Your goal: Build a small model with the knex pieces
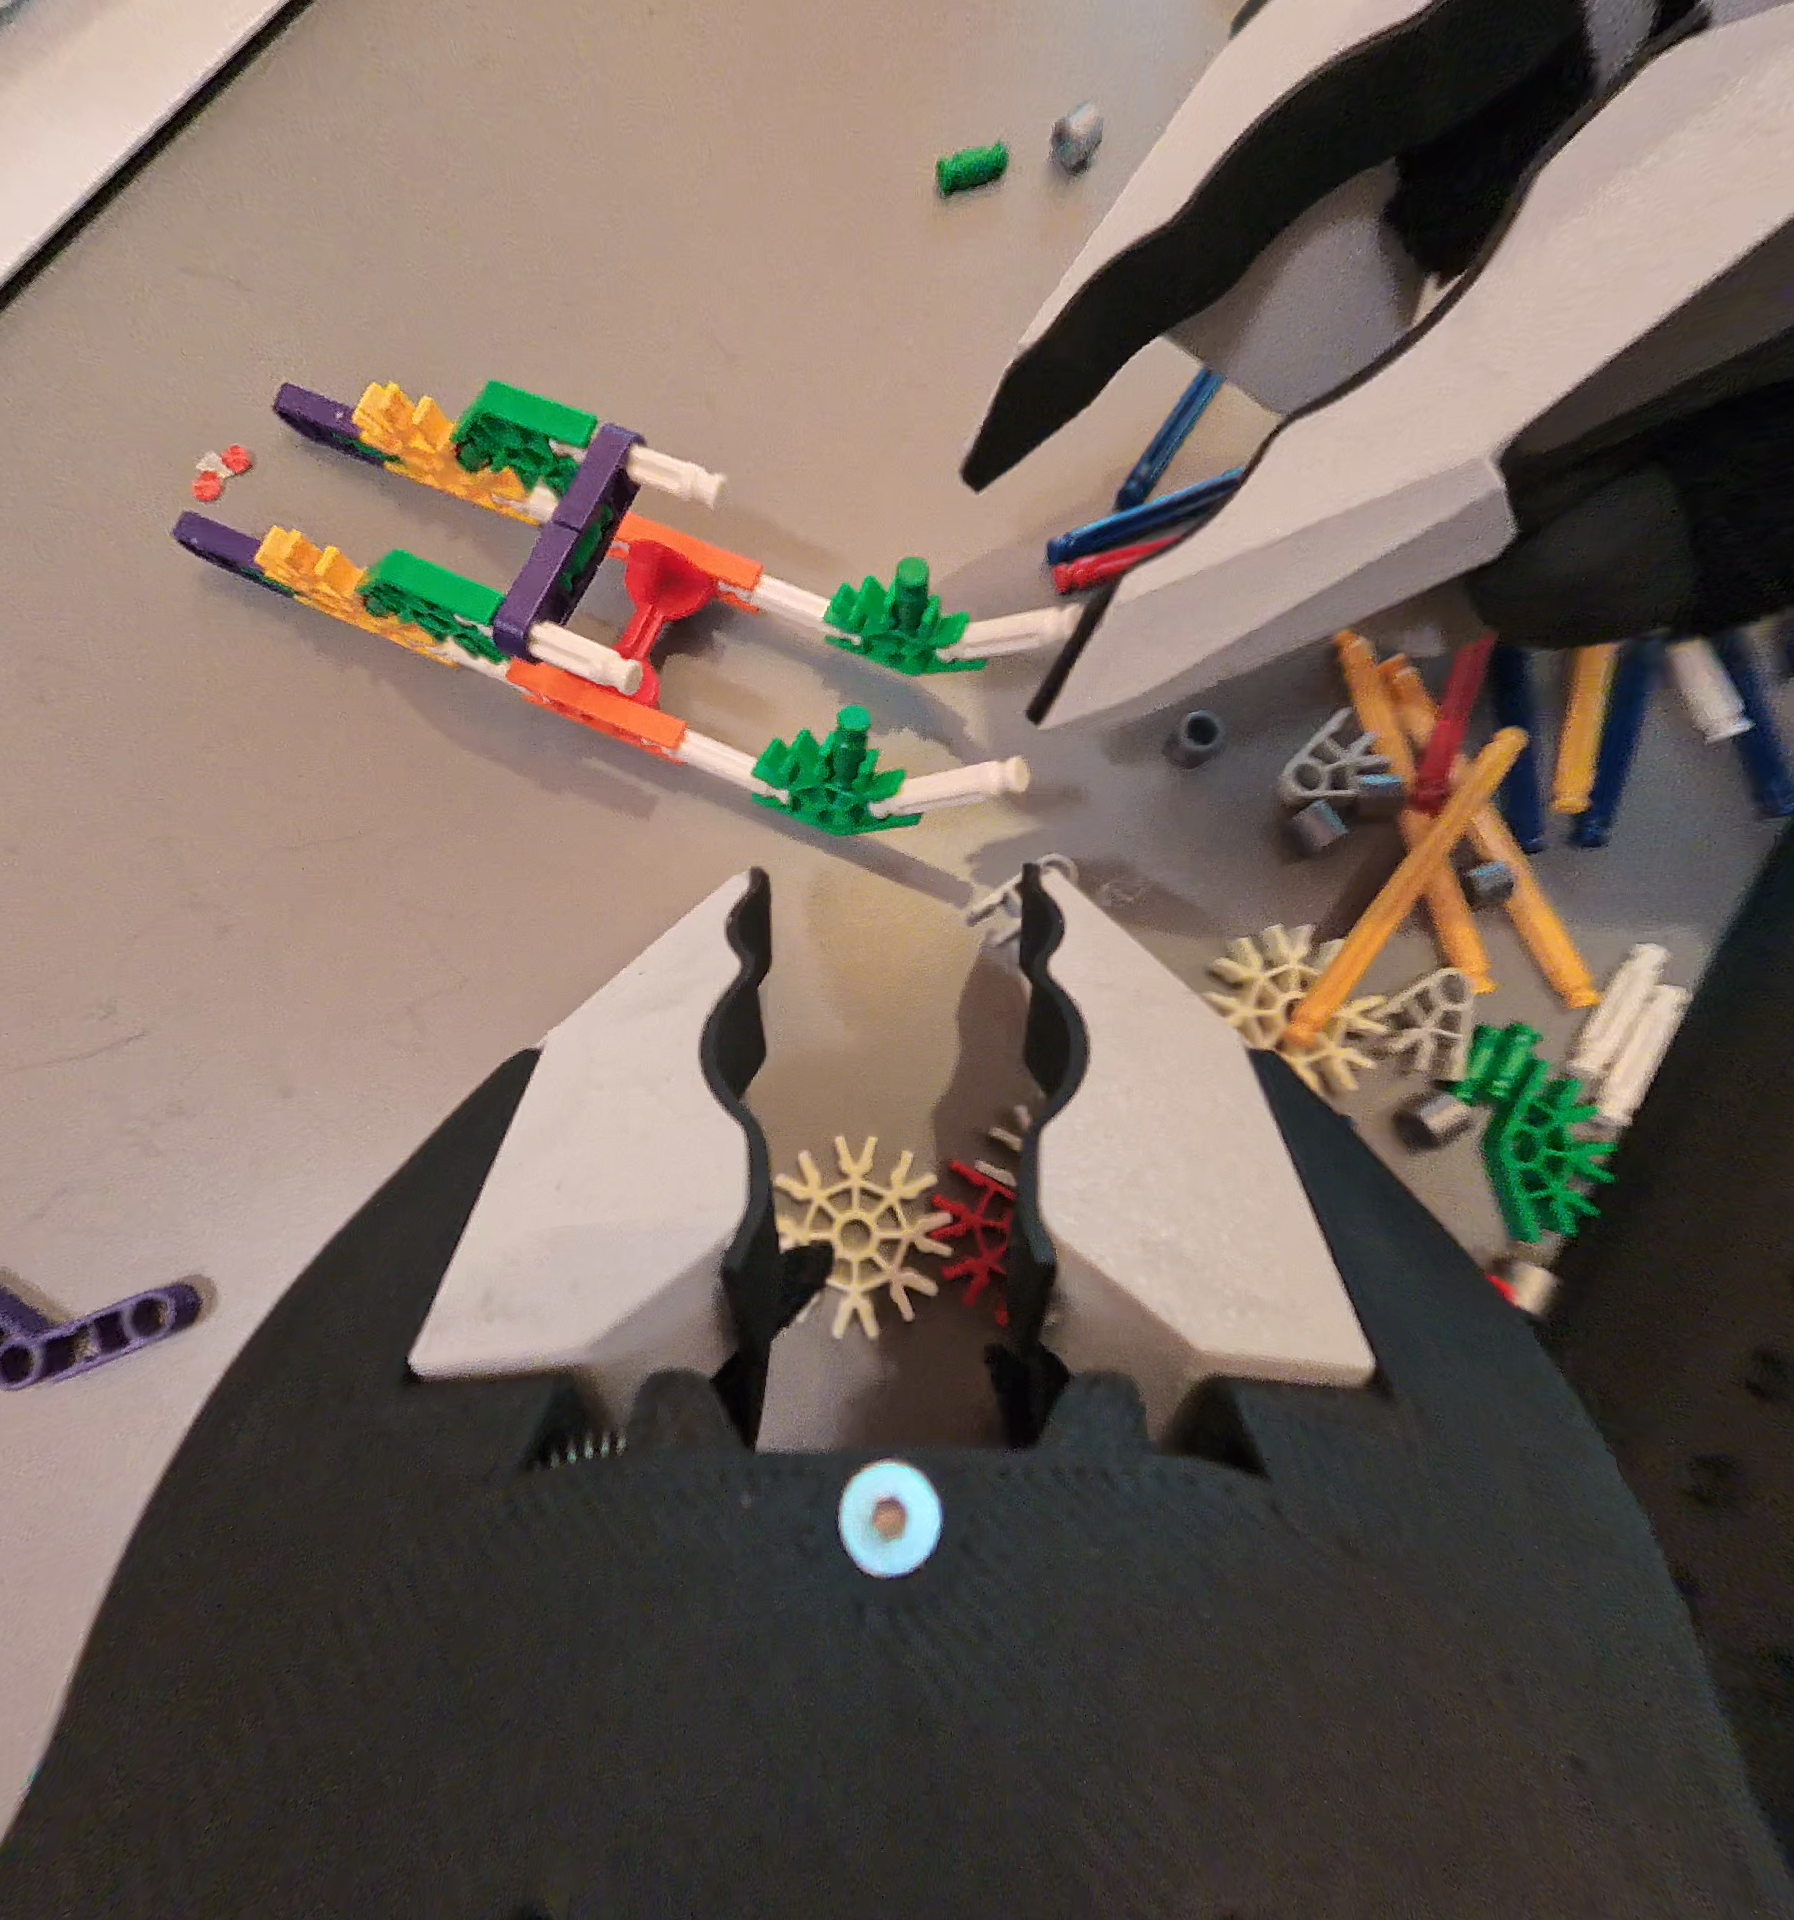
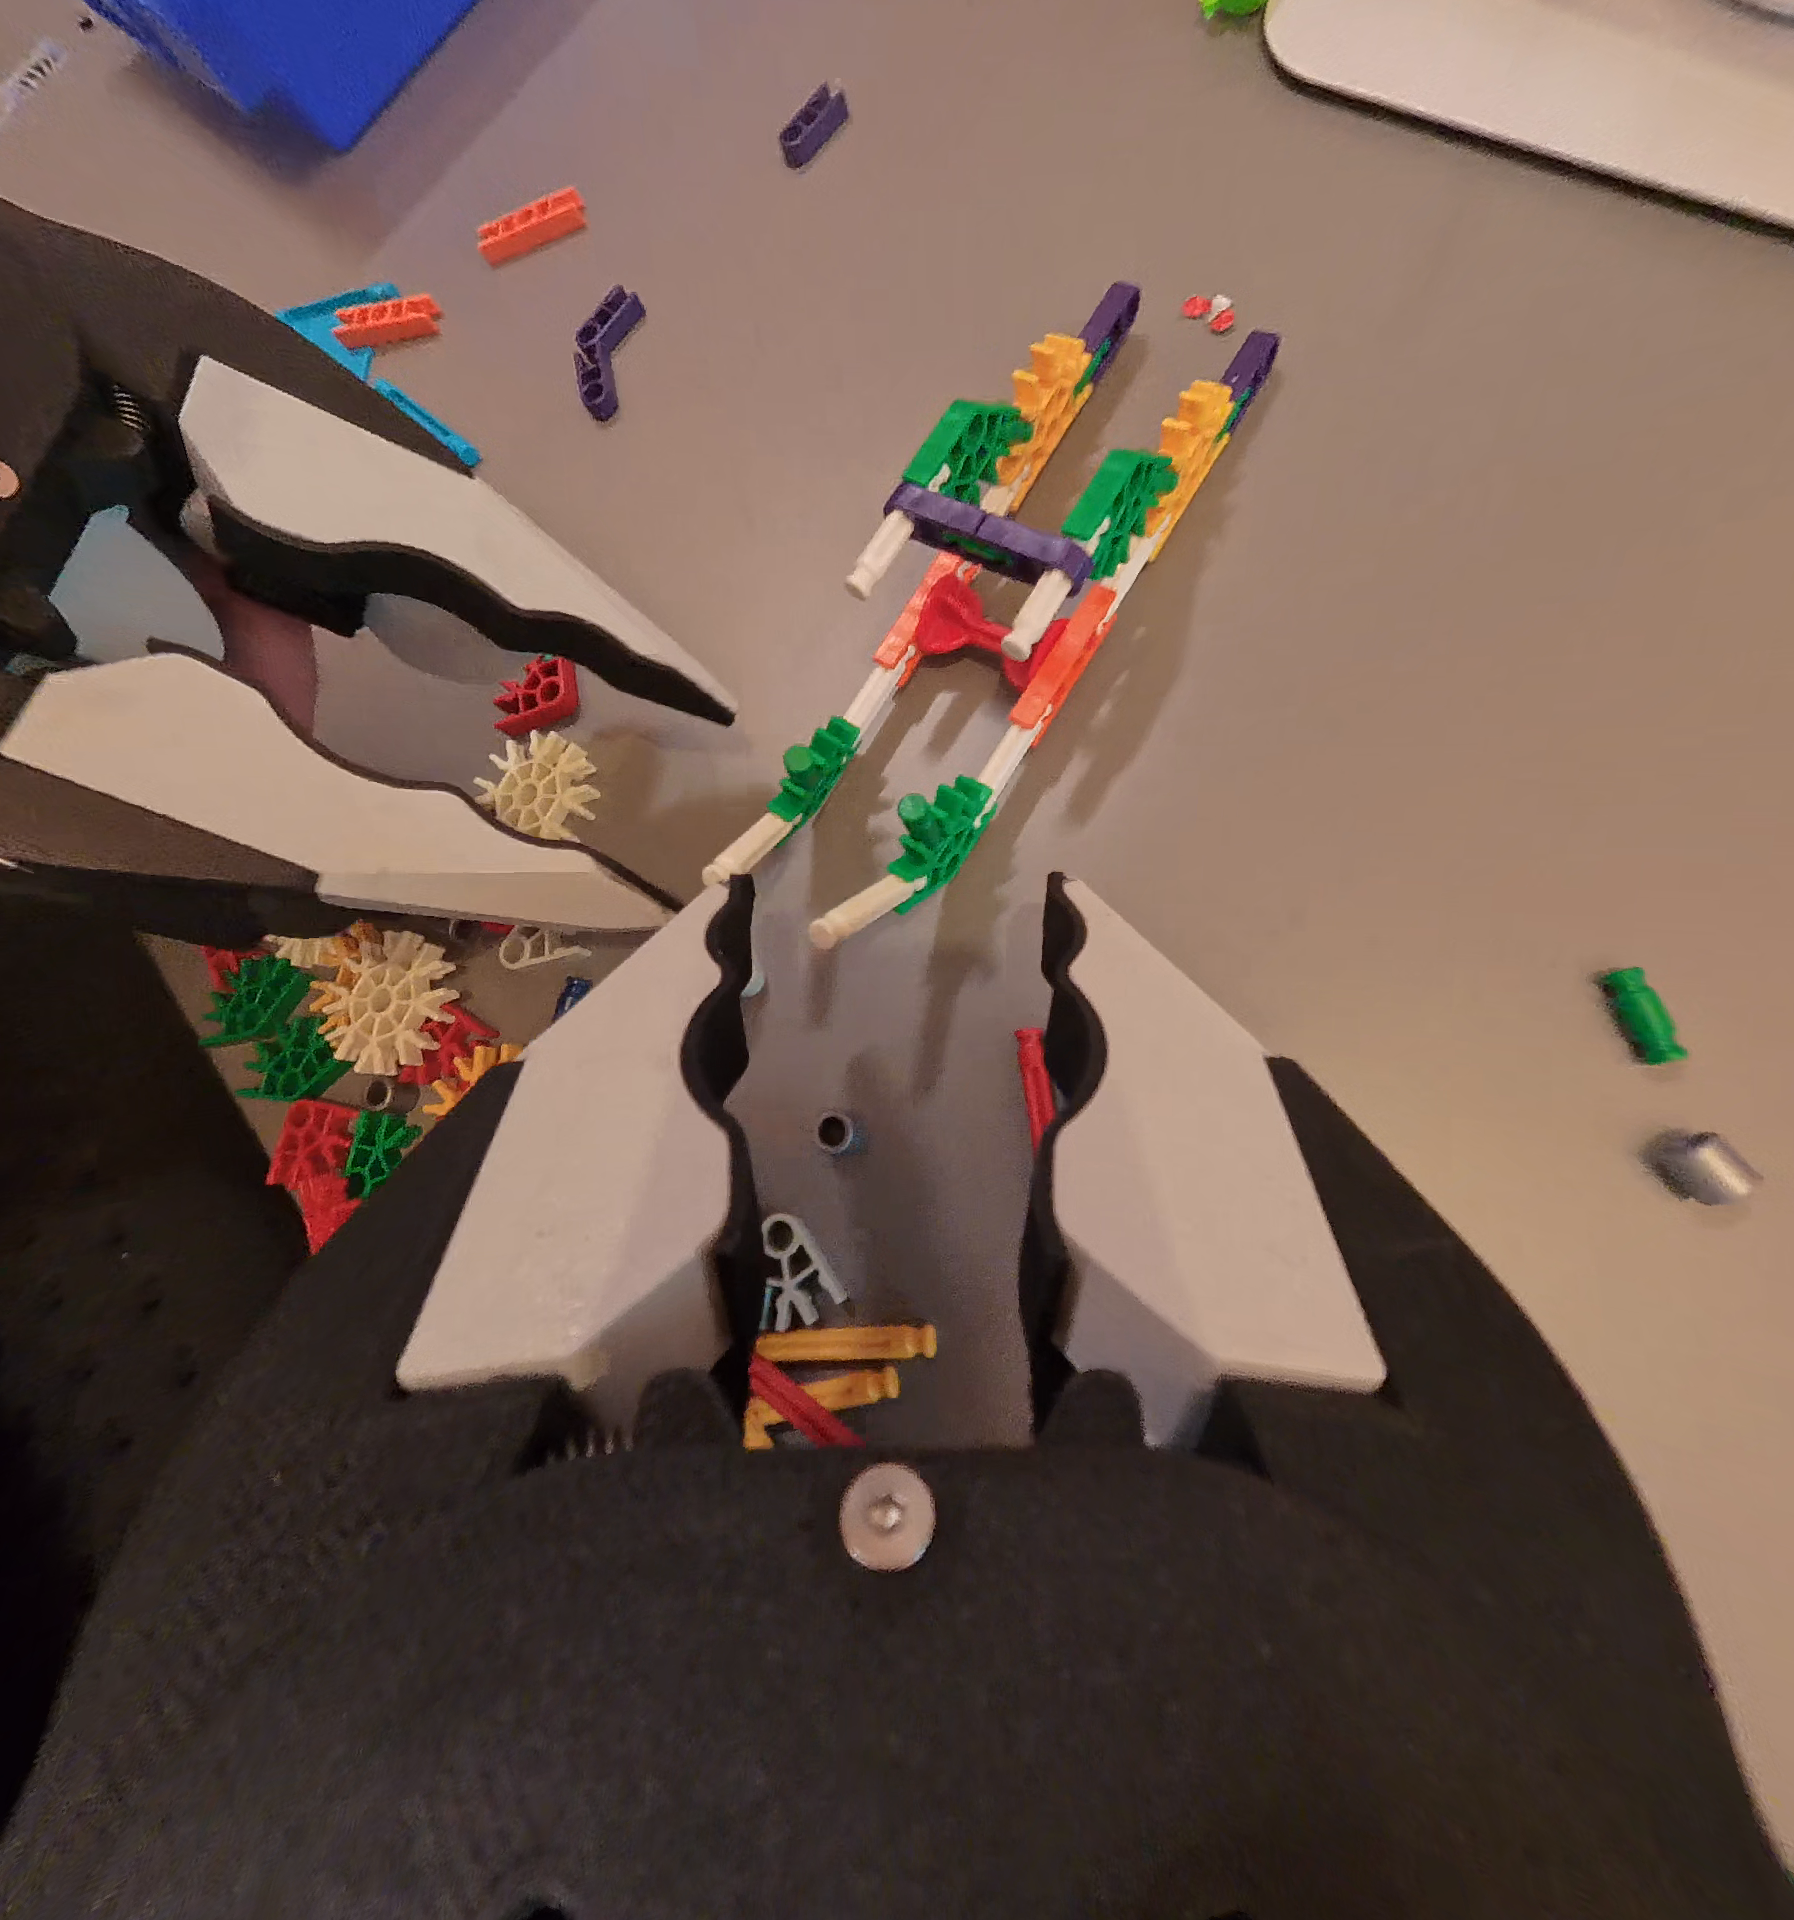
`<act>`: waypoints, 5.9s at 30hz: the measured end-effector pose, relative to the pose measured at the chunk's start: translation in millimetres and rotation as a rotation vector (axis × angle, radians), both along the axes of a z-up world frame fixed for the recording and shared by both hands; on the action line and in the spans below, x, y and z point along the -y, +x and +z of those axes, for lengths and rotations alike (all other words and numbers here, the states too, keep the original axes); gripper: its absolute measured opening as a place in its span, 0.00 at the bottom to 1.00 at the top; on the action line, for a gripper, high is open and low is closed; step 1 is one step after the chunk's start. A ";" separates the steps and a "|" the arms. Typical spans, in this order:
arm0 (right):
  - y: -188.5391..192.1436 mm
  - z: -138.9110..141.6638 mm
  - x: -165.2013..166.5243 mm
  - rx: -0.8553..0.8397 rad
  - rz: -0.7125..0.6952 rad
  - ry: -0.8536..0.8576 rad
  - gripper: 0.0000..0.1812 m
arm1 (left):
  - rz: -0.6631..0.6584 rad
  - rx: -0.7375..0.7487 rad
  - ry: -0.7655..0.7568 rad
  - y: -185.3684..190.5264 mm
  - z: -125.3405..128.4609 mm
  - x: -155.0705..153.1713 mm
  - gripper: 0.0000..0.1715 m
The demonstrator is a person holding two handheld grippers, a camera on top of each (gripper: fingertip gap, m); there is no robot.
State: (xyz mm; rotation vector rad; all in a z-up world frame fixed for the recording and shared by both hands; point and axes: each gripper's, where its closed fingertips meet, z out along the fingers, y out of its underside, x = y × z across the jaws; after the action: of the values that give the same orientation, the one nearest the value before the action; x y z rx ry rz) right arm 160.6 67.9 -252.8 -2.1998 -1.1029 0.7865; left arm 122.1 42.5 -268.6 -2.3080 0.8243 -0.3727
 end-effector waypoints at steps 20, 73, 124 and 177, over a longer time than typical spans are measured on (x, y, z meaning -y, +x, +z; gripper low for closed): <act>5.4 -24.4 -19.8 0.156 0.045 0.064 0.06 | -0.097 -0.068 0.260 12.0 21.5 -8.8 0.08; 3.5 -19.8 -39.6 0.121 0.395 0.191 0.18 | -0.314 -0.227 -0.021 -53.7 -14.0 -63.2 0.16; 63.1 72.2 -50.1 -0.028 0.144 0.298 0.26 | -0.048 -0.106 0.067 -125.1 52.4 -26.0 0.36; 21.2 -10.5 31.0 0.115 0.220 0.148 0.04 | -0.179 -0.027 0.072 -44.8 29.4 31.5 0.25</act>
State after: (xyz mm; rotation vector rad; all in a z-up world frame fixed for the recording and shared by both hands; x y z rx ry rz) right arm 181.8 36.9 -263.3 -2.0443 -1.4316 0.6509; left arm 77.4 11.1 -239.2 -2.1840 1.0451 -0.3837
